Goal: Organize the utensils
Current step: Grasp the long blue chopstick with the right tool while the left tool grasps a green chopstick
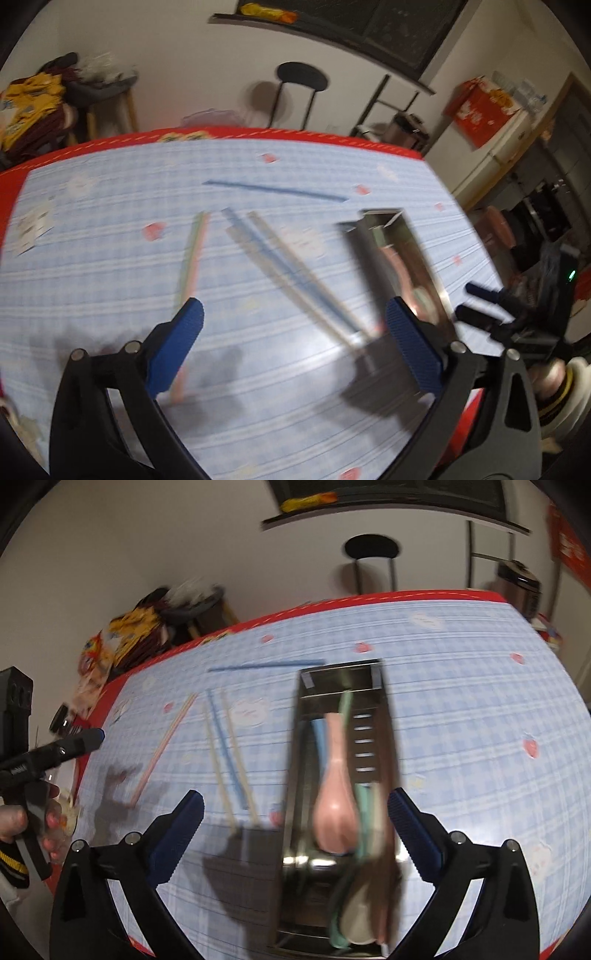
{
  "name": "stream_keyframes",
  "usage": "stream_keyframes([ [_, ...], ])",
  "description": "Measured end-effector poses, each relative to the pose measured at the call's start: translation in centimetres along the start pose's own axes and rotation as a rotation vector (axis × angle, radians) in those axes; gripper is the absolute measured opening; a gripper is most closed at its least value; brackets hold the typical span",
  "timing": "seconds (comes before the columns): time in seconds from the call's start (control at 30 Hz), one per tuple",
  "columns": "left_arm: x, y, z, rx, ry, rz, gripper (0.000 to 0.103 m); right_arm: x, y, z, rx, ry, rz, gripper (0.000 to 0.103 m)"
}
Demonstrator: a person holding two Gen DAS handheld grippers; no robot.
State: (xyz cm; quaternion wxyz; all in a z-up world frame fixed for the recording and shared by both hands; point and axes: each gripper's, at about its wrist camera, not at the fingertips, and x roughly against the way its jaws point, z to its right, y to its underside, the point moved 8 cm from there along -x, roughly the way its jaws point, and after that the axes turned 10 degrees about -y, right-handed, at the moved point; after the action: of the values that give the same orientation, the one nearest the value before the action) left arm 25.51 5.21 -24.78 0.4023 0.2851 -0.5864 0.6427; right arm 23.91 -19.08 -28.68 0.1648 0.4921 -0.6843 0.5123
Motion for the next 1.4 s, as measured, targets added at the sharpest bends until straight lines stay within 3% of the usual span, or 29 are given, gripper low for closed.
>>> stream_keyframes([
  [0.27, -0.1, 3.6, -8.0, 0.083, -0.104, -0.014, 0.098, -5.1, -0.2, -3.7, 0.098, -0.047, -0.142, 0.097],
  [0.63, -1.1, 5.6, -13.1, 0.16, -0.149, -0.025, 0.097, -9.2, -1.8, -4.6, 0.163, 0.007, -0.246, 0.086],
  [0.73, -1.5, 5.0, -13.2, 0.157, -0.144, -0.009, 0.096, -10.1, -3.8, -4.8, 0.23, 0.021, -0.263, 0.079],
  [0.8, -1.8, 4.5, -13.2, 0.15, -0.152, -0.001, 0.096, -11.3, -5.5, -5.1, 0.287, 0.019, -0.3, 0.062],
  [0.83, -2.0, 4.2, -13.3, 0.149, -0.158, 0.003, 0.095, -11.8, -6.0, -5.1, 0.305, 0.023, -0.315, 0.06],
  [0.9, -2.3, 3.3, -13.3, 0.153, -0.154, 0.021, 0.092, -13.2, -7.8, -5.3, 0.362, 0.037, -0.341, 0.051],
  [1.0, -3.1, 2.1, -13.2, 0.16, -0.157, 0.03, 0.077, -15.8, -10.5, -5.2, 0.425, 0.069, -0.379, 0.045],
  [1.17, -5.4, 1.6, -12.4, 0.152, -0.137, 0.006, 0.061, -19.7, -13.9, -4.5, 0.492, 0.111, -0.413, 0.045],
  [1.27, -6.9, 1.7, -11.9, 0.134, -0.131, -0.017, 0.048, -21.6, -14.3, -3.8, 0.54, 0.132, -0.457, 0.045],
  [1.4, -8.1, 1.7, -11.6, 0.136, -0.125, -0.03, 0.04, -22.9, -14.6, -2.8, 0.534, 0.126, -0.472, 0.04],
])
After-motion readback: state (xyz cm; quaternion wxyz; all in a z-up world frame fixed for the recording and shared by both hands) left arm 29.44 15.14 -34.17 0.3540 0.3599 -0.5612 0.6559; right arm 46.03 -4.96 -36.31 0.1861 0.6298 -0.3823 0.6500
